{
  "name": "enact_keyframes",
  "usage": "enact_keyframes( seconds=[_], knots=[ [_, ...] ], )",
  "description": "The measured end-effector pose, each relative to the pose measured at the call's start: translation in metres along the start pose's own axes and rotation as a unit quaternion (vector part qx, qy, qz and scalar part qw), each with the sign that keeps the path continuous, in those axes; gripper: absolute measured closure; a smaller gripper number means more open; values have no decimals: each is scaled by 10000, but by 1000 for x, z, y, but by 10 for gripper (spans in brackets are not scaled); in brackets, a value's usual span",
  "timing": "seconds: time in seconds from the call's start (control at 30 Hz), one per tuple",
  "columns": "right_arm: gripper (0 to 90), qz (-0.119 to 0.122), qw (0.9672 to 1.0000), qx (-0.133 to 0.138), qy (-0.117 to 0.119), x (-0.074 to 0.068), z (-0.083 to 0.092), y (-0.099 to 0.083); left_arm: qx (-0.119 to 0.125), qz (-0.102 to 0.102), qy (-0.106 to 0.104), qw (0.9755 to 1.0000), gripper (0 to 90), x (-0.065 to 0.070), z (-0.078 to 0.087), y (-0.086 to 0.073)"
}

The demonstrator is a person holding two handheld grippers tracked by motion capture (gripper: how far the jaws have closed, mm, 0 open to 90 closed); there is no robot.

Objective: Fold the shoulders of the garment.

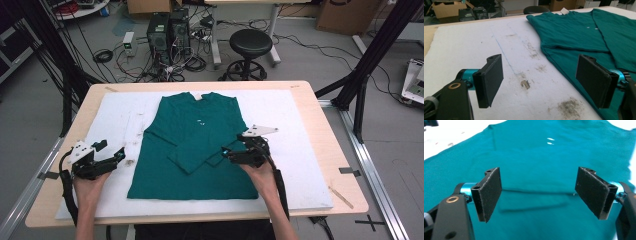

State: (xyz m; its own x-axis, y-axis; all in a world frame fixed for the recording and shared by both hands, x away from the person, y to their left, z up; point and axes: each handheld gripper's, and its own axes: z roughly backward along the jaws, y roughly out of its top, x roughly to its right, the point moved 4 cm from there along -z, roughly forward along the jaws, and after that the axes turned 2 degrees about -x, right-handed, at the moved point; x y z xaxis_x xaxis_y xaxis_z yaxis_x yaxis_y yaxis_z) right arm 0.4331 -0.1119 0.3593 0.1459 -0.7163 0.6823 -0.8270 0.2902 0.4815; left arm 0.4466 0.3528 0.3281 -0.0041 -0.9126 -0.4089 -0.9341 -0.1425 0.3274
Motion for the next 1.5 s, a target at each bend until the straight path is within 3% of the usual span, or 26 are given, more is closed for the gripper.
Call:
enact_keyframes(
  seconds=[0.27,0.37,0.47,0.67,0.77,0.97,1.3,1.5],
  knots=[
    [219,-379,9968,492,-505,37,45,-28,-7,43,-47,10000,230,-1,0,0],
    [219,-456,9944,585,-752,53,58,-38,-6,115,-136,9998,230,-1,1,0],
    [219,-692,9909,697,-923,68,69,-49,-27,142,-121,9998,230,-1,1,0],
    [219,-848,9831,931,-1326,83,81,-69,-70,94,-179,9998,230,1,2,0],
    [219,-907,9815,975,-1373,86,83,-78,-97,107,-325,9994,230,5,6,4],
    [219,-921,9836,690,-1387,88,80,-84,26,-163,-467,9988,259,15,20,23],
    [219,-847,9853,549,-1379,85,77,-83,-80,-168,-566,9982,263,18,20,23],
    [219,-817,9860,556,-1346,83,76,-82,3,-134,-611,9980,267,19,23,25]
  ],
)
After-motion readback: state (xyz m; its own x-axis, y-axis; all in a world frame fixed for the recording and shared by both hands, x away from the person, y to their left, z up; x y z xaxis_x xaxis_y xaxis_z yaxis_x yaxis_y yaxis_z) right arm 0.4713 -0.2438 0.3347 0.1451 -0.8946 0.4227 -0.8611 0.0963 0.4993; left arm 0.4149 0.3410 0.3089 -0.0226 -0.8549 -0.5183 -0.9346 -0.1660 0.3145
